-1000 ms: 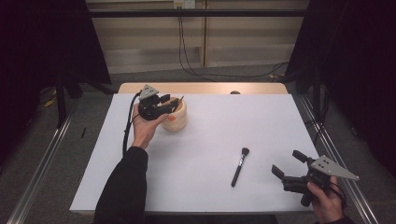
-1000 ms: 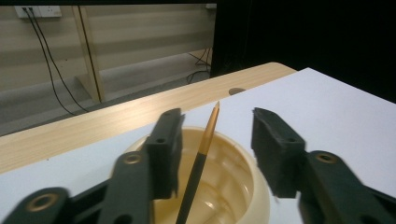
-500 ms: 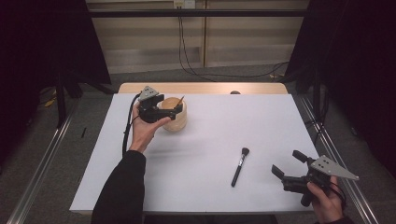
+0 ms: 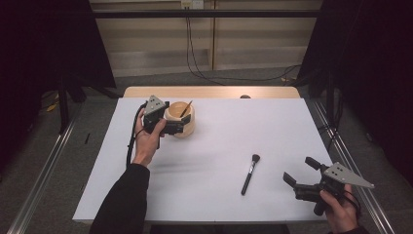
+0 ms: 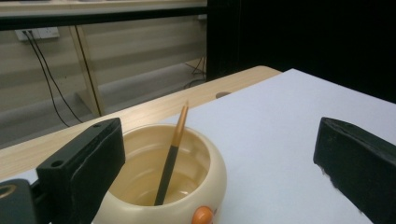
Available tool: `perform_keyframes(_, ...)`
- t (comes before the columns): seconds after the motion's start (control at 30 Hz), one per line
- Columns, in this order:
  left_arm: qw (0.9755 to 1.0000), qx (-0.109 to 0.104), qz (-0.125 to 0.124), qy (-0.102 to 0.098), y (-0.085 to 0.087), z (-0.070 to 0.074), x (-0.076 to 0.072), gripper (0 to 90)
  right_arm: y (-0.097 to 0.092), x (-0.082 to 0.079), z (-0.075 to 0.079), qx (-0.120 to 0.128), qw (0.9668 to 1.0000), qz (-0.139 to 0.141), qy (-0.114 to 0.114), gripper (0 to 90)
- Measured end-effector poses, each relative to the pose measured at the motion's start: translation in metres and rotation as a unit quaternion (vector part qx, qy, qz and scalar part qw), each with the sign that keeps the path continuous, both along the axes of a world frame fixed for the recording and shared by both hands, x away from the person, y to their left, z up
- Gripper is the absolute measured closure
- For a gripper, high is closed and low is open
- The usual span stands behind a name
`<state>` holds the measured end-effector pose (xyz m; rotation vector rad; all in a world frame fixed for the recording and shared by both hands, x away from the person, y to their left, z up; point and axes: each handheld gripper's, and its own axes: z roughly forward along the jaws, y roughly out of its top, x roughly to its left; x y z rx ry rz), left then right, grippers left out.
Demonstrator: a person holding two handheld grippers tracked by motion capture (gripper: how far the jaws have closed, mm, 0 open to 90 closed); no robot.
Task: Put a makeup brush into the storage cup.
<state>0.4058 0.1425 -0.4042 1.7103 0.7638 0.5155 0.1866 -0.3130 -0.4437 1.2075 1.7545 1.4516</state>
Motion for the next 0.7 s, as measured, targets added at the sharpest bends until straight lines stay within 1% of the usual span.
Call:
perform_keyframes(0.03,1.0,0.0,-0.003,-0.002,0.001,0.0,-0.001,2.1,0.0,0.0,0.0,0.0,1.0,0.0,0.0,0.0)
perform_keyframes(0.07,1.0,0.003,0.002,-0.001,0.002,0.0,-0.002,2.1,0.0,0.0,0.0,0.001,1.0,0.0,0.0,0.0)
perform_keyframes(0.13,1.0,-0.005,0.003,0.004,0.004,0.0,-0.005,1.7,0.0,0.0,0.0,0.001,1.0,0.001,0.001,0.0)
perform_keyframes(0.17,0.9999,-0.005,0.009,0.002,0.005,0.0,-0.008,1.2,0.0,0.0,0.0,0.001,1.0,0.001,0.001,0.0)
perform_keyframes(0.2,0.9998,-0.009,0.018,0.003,0.007,0.0,-0.011,1.0,0.0,0.0,0.0,0.002,1.0,0.0,0.001,0.0)
perform_keyframes(0.23,0.9998,-0.004,0.02,0.005,0.009,0.0,-0.012,1.0,0.0,0.0,0.0,0.002,1.0,0.001,0.002,0.0)
perform_keyframes(0.27,0.9996,0.003,0.026,0.011,0.011,0.0,-0.014,1.0,0.0,0.0,0.0,0.001,1.0,0.001,0.002,0.0)
perform_keyframes(0.3,0.9995,-0.002,0.026,0.016,0.013,0.0,-0.016,1.0,0.0,0.0,0.0,0.002,1.0,0.001,0.002,0.0)
perform_keyframes(0.37,0.9992,-0.003,0.033,0.02,0.016,-0.001,-0.02,1.3,0.001,0.0,0.0,0.0,1.0,0.001,0.002,0.0)
perform_keyframes(0.4,0.9993,-0.005,0.03,0.022,0.019,-0.001,-0.021,1.3,0.001,0.0,0.0,0.0,1.0,0.001,0.002,0.0)
perform_keyframes(0.43,0.9991,-0.01,0.036,0.02,0.022,-0.002,-0.024,1.3,0.0,0.0,0.0,-0.007,1.0,0.006,0.002,0.0)
perform_keyframes(0.47,0.9992,-0.01,0.036,0.017,0.024,-0.002,-0.026,1.4,0.0,0.0,0.0,-0.007,0.9999,0.006,0.002,0.0)
perform_keyframes(0.53,0.999,-0.01,0.037,0.022,0.029,-0.003,-0.03,1.3,0.0,0.0,0.0,-0.007,1.0,0.005,0.003,0.0)
perform_keyframes(0.57,0.999,-0.011,0.039,0.02,0.031,-0.003,-0.032,1.4,0.001,0.0,0.0,0.001,1.0,0.002,0.006,0.0)
perform_keyframes(0.6,0.9989,-0.004,0.042,0.018,0.033,-0.003,-0.035,1.6,0.0,0.001,0.0,-0.001,1.0,0.0,0.003,0.0)
perform_keyframes(0.67,0.9988,-0.009,0.045,0.019,0.037,-0.003,-0.04,2.0,0.0,0.001,-0.001,-0.003,1.0,0.004,0.004,0.0)
perform_keyframes(0.7,0.9987,-0.006,0.047,0.018,0.039,-0.003,-0.043,1.2,0.001,0.001,-0.001,-0.001,1.0,0.002,0.005,0.0)
